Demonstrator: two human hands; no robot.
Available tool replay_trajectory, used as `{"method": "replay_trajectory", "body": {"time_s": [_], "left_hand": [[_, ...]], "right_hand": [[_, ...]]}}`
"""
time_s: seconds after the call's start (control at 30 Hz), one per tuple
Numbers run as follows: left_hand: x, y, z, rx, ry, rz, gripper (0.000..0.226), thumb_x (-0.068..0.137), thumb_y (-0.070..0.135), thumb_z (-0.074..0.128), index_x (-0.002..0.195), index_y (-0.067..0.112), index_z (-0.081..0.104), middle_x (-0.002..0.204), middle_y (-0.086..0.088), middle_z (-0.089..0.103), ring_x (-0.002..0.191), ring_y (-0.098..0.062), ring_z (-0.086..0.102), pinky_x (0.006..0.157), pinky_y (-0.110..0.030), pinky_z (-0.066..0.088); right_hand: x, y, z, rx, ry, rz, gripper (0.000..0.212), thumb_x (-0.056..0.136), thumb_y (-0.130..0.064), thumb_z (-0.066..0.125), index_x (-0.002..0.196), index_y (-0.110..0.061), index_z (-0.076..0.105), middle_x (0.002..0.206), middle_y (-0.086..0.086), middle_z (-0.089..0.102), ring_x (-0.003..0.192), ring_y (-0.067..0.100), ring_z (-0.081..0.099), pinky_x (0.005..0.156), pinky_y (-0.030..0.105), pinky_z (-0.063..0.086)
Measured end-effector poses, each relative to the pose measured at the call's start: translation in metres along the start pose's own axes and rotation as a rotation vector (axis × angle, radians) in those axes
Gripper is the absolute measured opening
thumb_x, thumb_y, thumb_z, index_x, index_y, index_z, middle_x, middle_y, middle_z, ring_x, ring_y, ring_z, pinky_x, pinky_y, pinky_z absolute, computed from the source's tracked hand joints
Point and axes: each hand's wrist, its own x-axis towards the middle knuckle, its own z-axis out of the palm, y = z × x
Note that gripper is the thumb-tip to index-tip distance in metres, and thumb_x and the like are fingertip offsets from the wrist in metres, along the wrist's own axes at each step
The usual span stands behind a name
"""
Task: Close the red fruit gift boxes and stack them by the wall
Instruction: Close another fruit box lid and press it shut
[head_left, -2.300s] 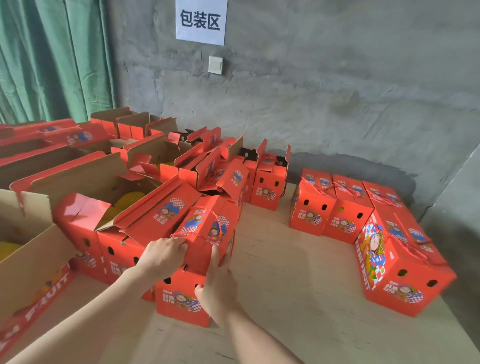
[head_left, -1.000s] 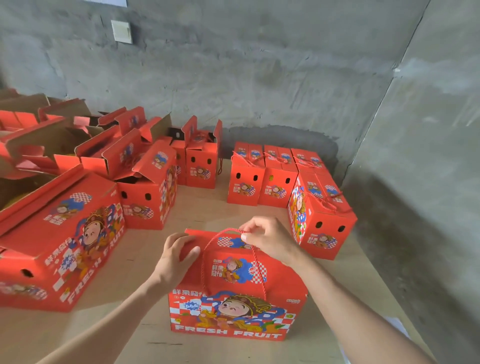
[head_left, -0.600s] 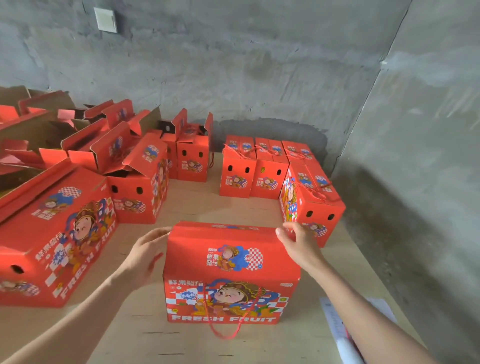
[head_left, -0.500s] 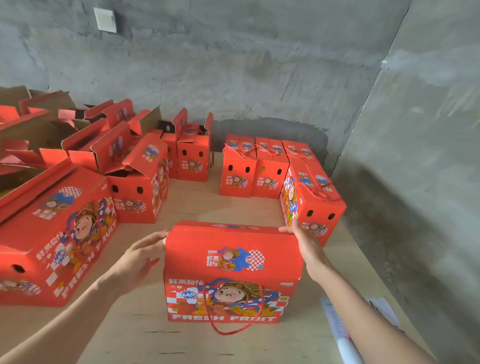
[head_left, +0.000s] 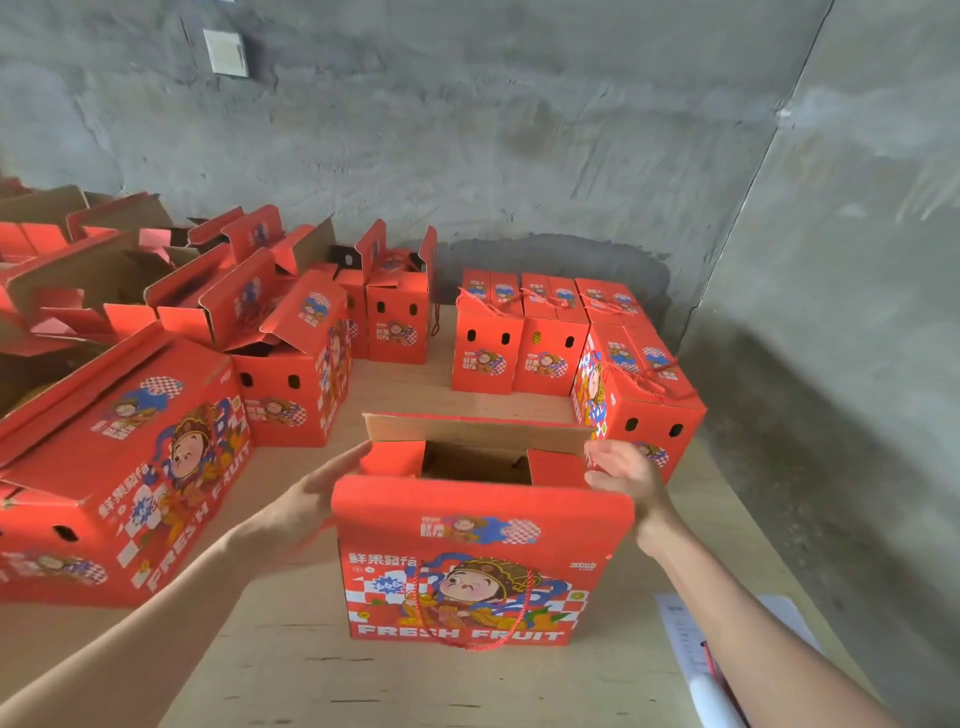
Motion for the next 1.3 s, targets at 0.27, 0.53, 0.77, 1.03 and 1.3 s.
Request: {"method": "replay_trajectory", "body": {"time_s": [0.27,0.53,0.77,1.03,1.3], "left_hand": [[0.022,0.010,0.005,0.103,0.455,0.173,0.045,0.088,0.019,0.066,0.131,0.011,0.055,0.118,-0.005,0.062,0.100,-0.011,0.061,0.080,-0.025,0.046],[0.034,0.012,0.012,-0.156,0.204,-0.040,0.046,0.101,0.035,0.036,0.145,0.020,0.034,0.142,0.007,0.039,0.133,-0.016,0.037,0.108,-0.027,0.030],[0.027,0.007,0.005,-0.089,0.156,0.060,0.059,0.088,0.066,0.038,0.139,0.036,0.039,0.145,0.010,0.040,0.133,-0.012,0.036,0.111,-0.024,0.025],[0.017,-0.012,0.034,0.200,0.468,0.134,0.014,0.095,0.018,0.056,0.086,0.020,0.066,0.100,-0.001,0.069,0.082,-0.022,0.067,0.065,-0.032,0.055],[0.023,-0.016,0.045,0.634,0.619,0.265,0.021,0.097,0.010,0.048,0.098,0.000,0.067,0.105,-0.005,0.057,0.092,-0.020,0.053,0.077,-0.027,0.039]], "right_hand": [[-0.001,0.002,0.005,0.135,0.160,-0.004,0.067,0.070,-0.054,0.069,0.110,-0.001,0.065,0.099,0.008,0.070,0.091,0.020,0.063,0.085,0.037,0.046],[-0.015,0.000,-0.009,0.166,-0.352,0.077,0.094,0.051,-0.080,0.068,0.124,-0.021,0.061,0.126,-0.001,0.064,0.121,0.014,0.056,0.103,0.040,0.039],[-0.008,0.011,0.008,-0.256,-0.028,-0.212,0.011,0.091,-0.008,0.061,0.097,-0.017,0.066,0.103,-0.005,0.068,0.101,0.009,0.063,0.080,0.007,0.043],[-0.015,0.032,0.029,-0.573,0.225,-0.600,0.005,0.083,0.004,0.067,0.081,0.000,0.066,0.087,0.005,0.067,0.085,0.018,0.060,0.081,0.019,0.043],[-0.008,0.038,0.030,-0.803,0.269,-0.606,0.010,0.086,0.002,0.064,0.079,0.001,0.071,0.076,0.008,0.069,0.073,0.026,0.055,0.074,0.026,0.029]]}}
